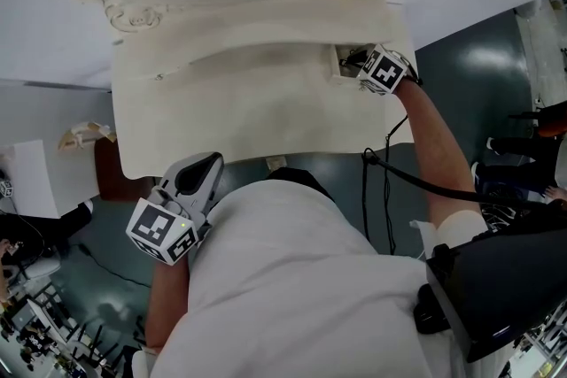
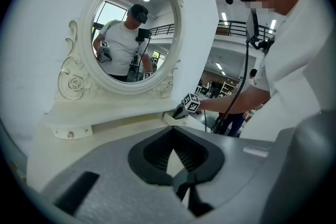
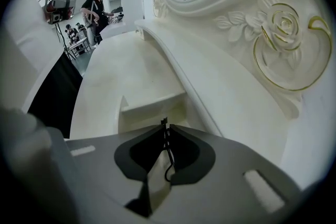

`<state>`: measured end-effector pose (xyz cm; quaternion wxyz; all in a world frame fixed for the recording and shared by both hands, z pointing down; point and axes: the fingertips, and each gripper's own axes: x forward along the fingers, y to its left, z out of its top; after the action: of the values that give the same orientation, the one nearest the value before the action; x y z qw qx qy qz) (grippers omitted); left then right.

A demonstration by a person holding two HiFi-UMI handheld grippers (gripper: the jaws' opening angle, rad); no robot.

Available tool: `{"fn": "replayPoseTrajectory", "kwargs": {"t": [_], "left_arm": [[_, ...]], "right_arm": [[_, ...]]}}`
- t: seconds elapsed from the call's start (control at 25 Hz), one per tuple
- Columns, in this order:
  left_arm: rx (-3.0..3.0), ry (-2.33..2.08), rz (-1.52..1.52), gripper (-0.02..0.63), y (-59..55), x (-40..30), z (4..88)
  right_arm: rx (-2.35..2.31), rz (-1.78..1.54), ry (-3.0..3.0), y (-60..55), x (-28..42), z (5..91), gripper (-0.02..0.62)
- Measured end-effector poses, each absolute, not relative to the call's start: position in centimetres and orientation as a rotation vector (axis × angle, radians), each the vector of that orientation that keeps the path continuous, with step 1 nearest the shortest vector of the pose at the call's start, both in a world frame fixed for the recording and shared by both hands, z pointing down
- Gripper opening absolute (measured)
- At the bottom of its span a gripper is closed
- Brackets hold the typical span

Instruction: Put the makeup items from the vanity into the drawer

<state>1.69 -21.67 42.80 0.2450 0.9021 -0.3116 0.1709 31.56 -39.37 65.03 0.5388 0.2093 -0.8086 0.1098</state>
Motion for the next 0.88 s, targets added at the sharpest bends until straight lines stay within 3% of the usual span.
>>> {"fn": "replayPoseTrajectory", "kwargs": {"t": [0.36, 0.64, 0.88], "left_arm": [[2.481, -0.843, 0.451, -0.002, -20.6, 0.5, 42.7], [2.513, -0.81, 0.419, -0.002, -18.3, -1.3, 42.3], [2.543, -0.775, 0.386, -0.002, -14.8, -4.0, 41.7]], "right_arm": [[0.597, 0.281, -1.939, -39.1, 31.9, 62.9, 0.058], [0.839, 0.248, -1.967, -36.7, 31.2, 58.7, 0.004], [0.983, 0.286, -2.015, -30.4, 26.9, 55.8, 0.002]]}}
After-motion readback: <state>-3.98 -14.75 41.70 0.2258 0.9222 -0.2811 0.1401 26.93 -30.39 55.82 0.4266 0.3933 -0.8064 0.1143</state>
